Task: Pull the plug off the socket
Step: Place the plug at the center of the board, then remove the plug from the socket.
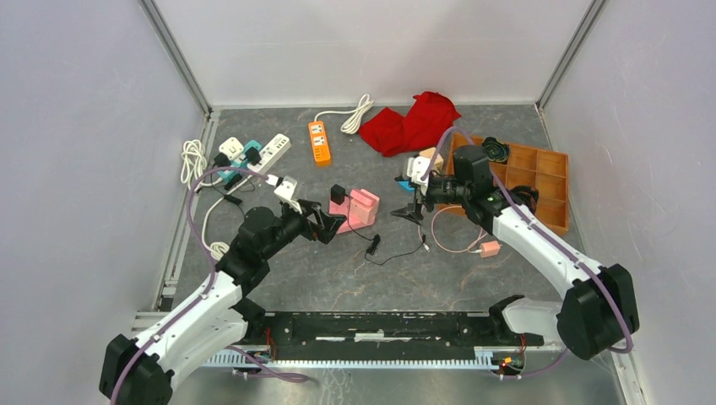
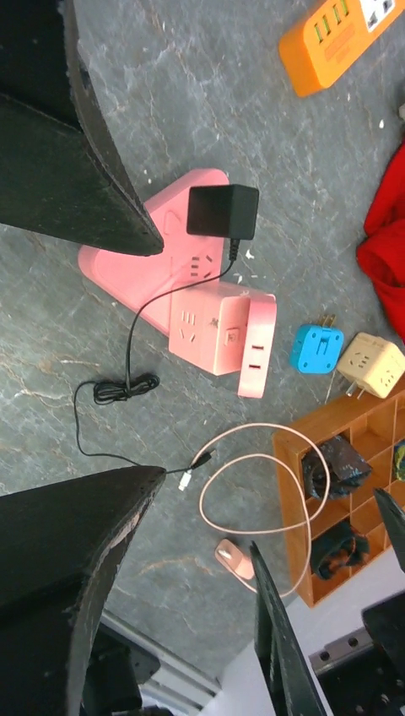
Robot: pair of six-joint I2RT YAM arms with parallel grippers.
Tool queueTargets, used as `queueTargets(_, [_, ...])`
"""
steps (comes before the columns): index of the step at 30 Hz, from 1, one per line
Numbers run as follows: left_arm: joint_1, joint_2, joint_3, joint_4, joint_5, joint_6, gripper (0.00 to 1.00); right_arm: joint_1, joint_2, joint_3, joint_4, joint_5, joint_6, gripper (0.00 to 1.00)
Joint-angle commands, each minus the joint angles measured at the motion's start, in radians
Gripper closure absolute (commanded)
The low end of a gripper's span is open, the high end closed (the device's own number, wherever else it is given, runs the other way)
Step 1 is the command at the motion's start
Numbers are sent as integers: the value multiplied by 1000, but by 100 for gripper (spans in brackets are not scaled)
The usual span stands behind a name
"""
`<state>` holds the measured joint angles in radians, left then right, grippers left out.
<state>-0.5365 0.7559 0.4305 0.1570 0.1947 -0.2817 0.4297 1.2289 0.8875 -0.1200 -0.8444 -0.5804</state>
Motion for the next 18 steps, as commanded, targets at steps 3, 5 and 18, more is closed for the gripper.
queueTargets(3, [-19, 62, -101, 253, 10, -200, 3, 56, 55, 32, 53, 108, 85, 11])
queueTargets(5, [-43, 88, -136, 332, -4, -192, 5, 71, 65, 36, 55, 131, 98, 11])
queueTargets(18, [-206, 391, -203, 742, -233, 298, 3, 124, 87, 41, 53, 183, 103, 13])
